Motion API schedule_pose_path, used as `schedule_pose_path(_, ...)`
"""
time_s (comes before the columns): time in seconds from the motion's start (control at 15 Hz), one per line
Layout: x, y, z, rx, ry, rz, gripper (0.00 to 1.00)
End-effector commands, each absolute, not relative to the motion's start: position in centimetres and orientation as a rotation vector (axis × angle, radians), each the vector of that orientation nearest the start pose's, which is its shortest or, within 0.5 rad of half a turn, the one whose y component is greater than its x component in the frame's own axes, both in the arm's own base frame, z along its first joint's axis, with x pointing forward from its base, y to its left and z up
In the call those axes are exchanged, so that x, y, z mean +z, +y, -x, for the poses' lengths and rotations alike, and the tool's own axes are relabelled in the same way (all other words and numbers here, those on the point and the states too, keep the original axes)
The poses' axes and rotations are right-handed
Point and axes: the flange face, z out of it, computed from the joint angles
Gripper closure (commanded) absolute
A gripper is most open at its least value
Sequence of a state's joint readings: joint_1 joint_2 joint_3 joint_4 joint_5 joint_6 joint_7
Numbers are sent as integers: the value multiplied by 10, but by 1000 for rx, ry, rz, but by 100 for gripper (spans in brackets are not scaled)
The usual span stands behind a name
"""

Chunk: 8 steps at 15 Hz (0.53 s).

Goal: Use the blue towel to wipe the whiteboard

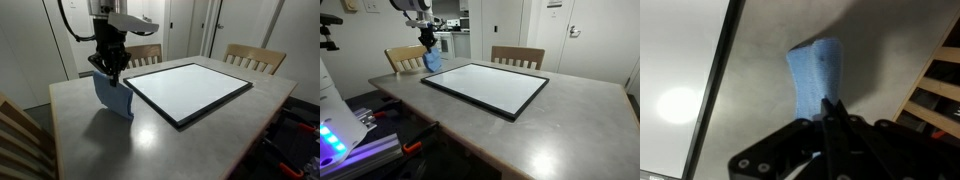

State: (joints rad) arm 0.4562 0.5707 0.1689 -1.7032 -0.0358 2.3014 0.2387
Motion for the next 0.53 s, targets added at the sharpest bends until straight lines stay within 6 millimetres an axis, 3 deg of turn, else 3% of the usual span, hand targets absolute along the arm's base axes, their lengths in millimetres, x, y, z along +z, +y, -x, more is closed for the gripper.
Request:
schedule_pose_path(0.0,262,362,-514,-80,-453,3027,99)
schedule_pose_path(0.27,251,326,-478,-146,-245,3042,99)
schedule_pose_path(0.47,236,288,-447,-157,-121,3053,99)
